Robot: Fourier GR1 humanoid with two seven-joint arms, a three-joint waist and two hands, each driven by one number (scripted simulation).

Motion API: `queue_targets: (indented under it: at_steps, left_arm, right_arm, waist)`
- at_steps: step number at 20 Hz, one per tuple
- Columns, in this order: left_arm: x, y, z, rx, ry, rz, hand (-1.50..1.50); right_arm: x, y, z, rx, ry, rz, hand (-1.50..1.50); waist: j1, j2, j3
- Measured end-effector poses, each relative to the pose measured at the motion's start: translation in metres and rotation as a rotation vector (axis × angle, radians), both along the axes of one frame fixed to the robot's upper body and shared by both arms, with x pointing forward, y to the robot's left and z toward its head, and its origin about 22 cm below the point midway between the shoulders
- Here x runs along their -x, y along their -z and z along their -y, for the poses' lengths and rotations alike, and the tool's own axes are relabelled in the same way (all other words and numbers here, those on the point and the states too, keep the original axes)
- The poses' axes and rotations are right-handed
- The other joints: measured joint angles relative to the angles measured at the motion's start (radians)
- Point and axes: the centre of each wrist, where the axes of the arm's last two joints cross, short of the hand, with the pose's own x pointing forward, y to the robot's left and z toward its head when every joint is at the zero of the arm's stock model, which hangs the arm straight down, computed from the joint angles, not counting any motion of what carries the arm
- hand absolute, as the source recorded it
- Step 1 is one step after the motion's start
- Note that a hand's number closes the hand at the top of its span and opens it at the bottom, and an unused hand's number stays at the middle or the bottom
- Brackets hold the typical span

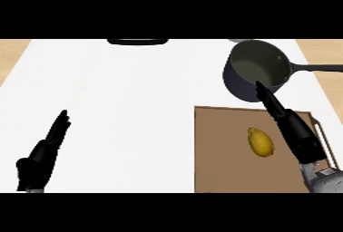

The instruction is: Pick the lemon from the tray and place it in the pot

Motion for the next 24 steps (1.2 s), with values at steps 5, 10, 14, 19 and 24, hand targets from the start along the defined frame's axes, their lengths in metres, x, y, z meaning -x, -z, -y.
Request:
queue_targets:
  at_steps: [5, 10, 14, 19, 24]
  left_arm:
    - [-0.003, -0.013, -0.015, -0.051, -0.078, 0.011, 0.00]
    - [-0.003, -0.018, -0.030, -0.069, -0.146, -0.027, 0.00]
    - [-0.010, -0.028, -0.029, -0.063, -0.159, -0.050, 0.00]
    - [-0.012, -0.039, -0.024, -0.068, -0.145, -0.061, 0.00]
    - [-0.012, -0.043, -0.018, -0.069, -0.137, -0.063, 0.00]
  right_arm:
    - [0.008, 0.011, 0.054, -0.045, 0.229, -0.122, 1.50]
    - [0.025, 0.012, 0.116, 0.279, 0.468, 0.019, -1.50]
    - [0.059, 0.038, 0.125, 0.341, 0.537, 0.180, -1.50]
    - [0.089, 0.034, 0.126, 0.359, 0.521, 0.193, -1.50]
    - [0.076, 0.001, 0.124, 0.431, 0.446, 0.090, -1.50]
  waist:
    - [-0.008, 0.011, 0.012]
    - [-0.033, 0.012, 0.013]
    - [-0.029, 0.011, 0.015]
    - [-0.008, 0.014, 0.015]
    - [0.006, 0.016, 0.014]
